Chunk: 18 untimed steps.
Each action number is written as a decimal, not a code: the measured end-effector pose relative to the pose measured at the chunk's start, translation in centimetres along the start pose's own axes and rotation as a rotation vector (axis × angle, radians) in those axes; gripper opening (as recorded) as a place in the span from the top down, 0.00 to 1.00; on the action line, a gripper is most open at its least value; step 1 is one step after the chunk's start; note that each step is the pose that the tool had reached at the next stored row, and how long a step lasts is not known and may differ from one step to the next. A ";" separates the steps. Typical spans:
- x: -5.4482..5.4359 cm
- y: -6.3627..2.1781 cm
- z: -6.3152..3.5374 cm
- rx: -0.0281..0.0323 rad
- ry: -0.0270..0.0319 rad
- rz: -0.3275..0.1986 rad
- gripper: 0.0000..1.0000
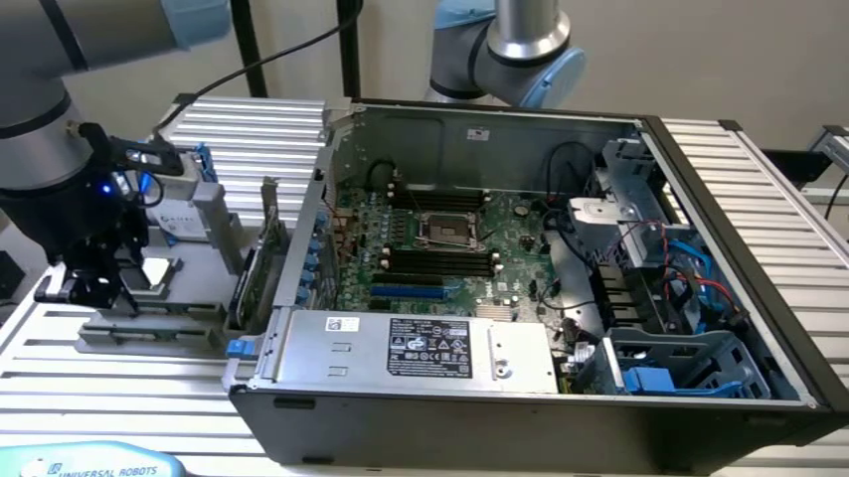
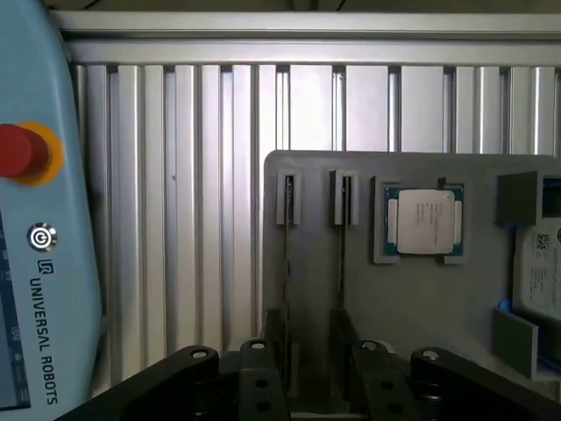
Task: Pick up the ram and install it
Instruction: 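Pick up the ram and move it above insertion slot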
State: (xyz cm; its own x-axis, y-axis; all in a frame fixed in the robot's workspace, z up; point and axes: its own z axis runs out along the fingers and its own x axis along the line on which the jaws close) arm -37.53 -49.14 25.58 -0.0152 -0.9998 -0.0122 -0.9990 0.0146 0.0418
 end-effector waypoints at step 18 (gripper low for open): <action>0.4 -0.27 3.26 0.0000 -0.0002 0.005 0.64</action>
State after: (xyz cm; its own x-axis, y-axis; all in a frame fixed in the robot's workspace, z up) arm -37.40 -49.53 22.31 -0.0199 -0.9997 -0.0122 -0.9989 0.0194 0.0419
